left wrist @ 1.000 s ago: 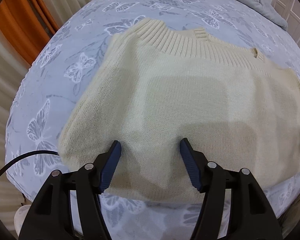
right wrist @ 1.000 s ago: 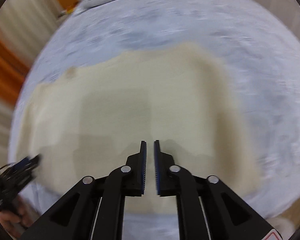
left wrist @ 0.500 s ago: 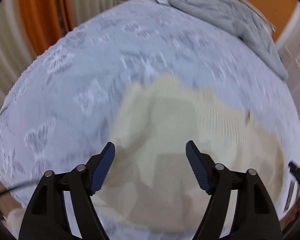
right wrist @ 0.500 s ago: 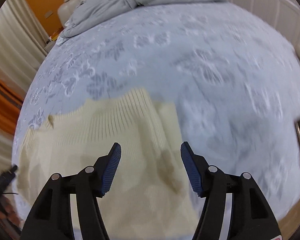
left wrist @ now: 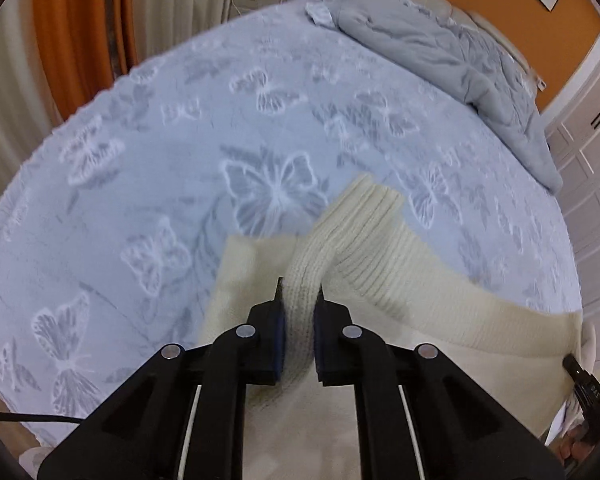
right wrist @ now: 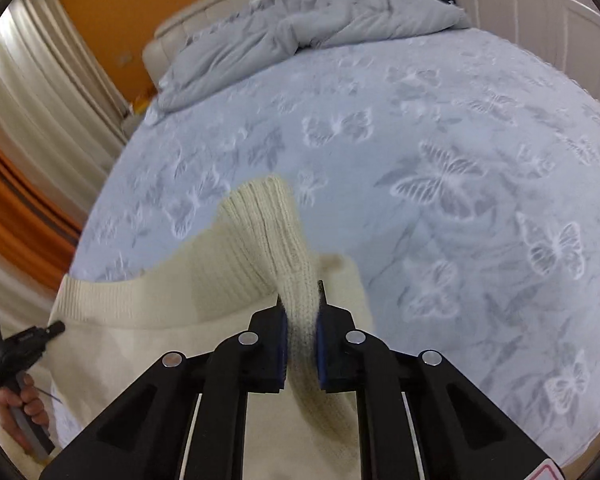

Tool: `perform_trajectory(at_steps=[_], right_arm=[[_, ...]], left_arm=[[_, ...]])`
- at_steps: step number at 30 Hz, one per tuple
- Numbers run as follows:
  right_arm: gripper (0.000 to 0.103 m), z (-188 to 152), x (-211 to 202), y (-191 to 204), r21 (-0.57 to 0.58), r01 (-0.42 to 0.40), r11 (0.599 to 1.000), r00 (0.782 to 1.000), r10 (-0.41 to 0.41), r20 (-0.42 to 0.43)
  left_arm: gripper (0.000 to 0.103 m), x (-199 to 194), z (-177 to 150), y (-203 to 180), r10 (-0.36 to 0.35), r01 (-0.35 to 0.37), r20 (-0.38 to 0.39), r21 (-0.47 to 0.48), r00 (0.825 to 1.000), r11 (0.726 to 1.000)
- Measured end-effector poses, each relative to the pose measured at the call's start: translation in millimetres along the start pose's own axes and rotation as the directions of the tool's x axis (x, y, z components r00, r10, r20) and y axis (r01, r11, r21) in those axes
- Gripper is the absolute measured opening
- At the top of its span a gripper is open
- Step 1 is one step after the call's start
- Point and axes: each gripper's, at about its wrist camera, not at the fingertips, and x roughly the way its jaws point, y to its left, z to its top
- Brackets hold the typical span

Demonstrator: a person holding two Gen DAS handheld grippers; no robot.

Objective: Fold small clothes

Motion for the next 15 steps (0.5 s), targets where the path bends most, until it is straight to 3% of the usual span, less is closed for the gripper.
perform_trajectory(at_steps=[3, 6, 7, 8, 9, 10, 11, 13, 15], right_arm=[[0.01, 5.8, 44.8, -24.2, 0.044, 0.047, 0.998, 0.994, -0.042, -0.097], [0.014, -4.7, 101.4, -43.5, 0.081, 0.089, 0.993, 0.967, -0.067, -0.245], [0.014, -7.4, 106.0, -44.3, 0.083, 0.097, 0.992, 0.965, -0.074, -0.25], [0.022, -6.9, 99.2, -43.8, 0.101, 0.101, 0.99, 0.971, -0.076, -0.225], [0.025, -7.0, 88.8, -40.8, 0.113, 0.108, 0.988, 0.975, -0.083, -0.206], [0.025, -7.2, 75.1, -36.1, 0.108, 0.122, 0.987, 0.979, -0.101, -0.178], [0.026, -8.6, 62.1, -31.0, 0.099, 0.124, 0.987, 0.983, -0.109, -0.145], [0.026, -19.3, 24.5, -9.9, 0.065, 0.056, 0.996, 0.996, -0.052, -0.067], [0.025, -38.3, 10.4, 14.8, 0.012, -0.017, 1.0, 0.996, 0.018, -0.083]], left_arm=[[0.01, 31.2, 7.0, -4.9, 0.053, -0.052, -0.037, 0.03, 0.998, 0.998], [0.014, 80.9, 0.4, -3.5, 0.152, -0.143, -0.134, 0.076, 0.979, 0.987], [0.015, 91.2, -3.7, -5.3, 0.198, -0.183, -0.141, 0.112, 0.97, 0.977], [0.016, 88.5, -6.6, -8.1, 0.206, -0.191, -0.114, 0.13, 0.972, 0.973], [0.023, 82.0, -9.1, -9.7, 0.203, -0.189, -0.094, 0.134, 0.975, 0.973], [0.038, 68.5, -12.6, -12.6, 0.192, -0.18, -0.078, 0.133, 0.978, 0.975], [0.044, 57.9, -14.5, -12.5, 0.176, -0.166, -0.068, 0.131, 0.982, 0.977], [0.048, 18.5, -25.9, -12.3, 0.102, -0.099, -0.009, 0.131, 0.995, 0.986], [0.05, 0.6, -39.3, -15.0, 0.08, -0.078, -0.005, 0.144, 0.997, 0.986]])
